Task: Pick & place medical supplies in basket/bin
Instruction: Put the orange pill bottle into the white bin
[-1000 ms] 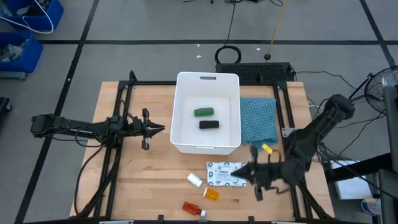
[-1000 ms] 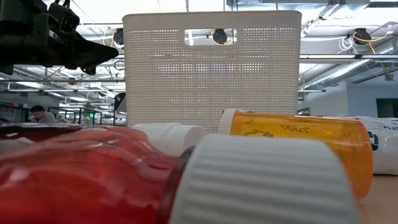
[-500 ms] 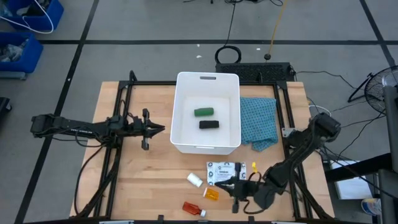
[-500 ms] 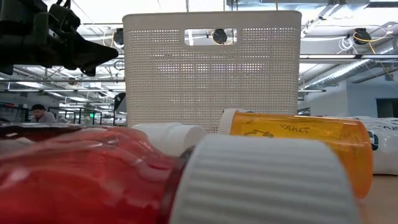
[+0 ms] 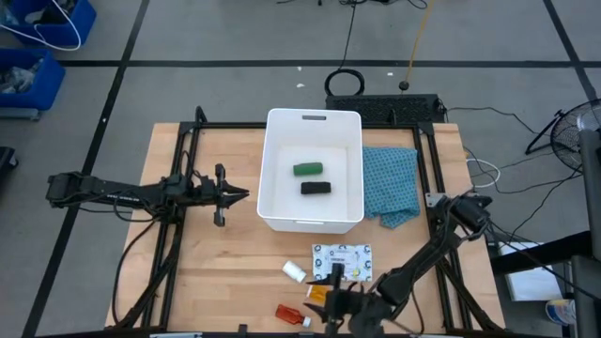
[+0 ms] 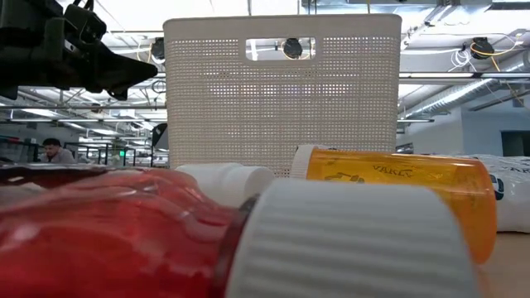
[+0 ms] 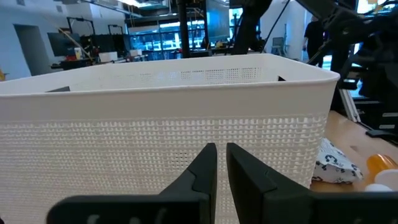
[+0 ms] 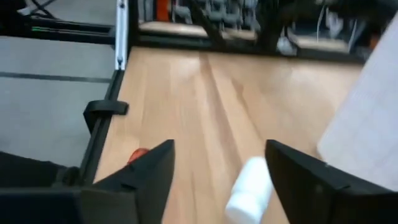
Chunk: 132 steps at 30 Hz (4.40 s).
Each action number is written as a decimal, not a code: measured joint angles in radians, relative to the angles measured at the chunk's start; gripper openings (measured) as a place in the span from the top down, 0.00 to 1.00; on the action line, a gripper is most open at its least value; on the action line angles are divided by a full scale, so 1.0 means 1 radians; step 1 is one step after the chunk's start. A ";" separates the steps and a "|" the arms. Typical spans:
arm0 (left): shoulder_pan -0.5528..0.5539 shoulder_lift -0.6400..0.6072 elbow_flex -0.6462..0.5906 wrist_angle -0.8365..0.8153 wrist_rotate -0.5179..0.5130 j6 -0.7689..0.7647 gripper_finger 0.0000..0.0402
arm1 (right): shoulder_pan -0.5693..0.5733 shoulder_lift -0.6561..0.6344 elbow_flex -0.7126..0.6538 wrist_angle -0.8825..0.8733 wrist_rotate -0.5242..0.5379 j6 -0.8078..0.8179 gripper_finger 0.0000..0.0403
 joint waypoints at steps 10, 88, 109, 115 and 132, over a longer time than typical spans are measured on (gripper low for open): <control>0.000 0.000 0.000 -0.001 0.004 -0.045 0.90 | 0.008 0.031 0.070 -0.267 -0.185 0.342 0.37; 0.000 0.000 0.000 -0.039 0.005 -0.063 0.90 | -0.020 -0.469 -0.171 -0.114 -0.457 -0.355 0.59; 0.000 0.000 0.000 -0.050 0.003 -0.049 0.90 | -0.065 -1.102 -1.056 0.710 -0.308 -0.570 0.59; 0.000 0.000 0.000 -0.063 0.003 -0.044 0.90 | -0.089 -1.148 -1.137 0.782 -0.309 -0.601 0.59; 0.000 0.000 0.000 -0.048 -0.058 0.085 0.90 | -0.287 -1.097 -0.720 0.312 -0.279 -0.696 0.59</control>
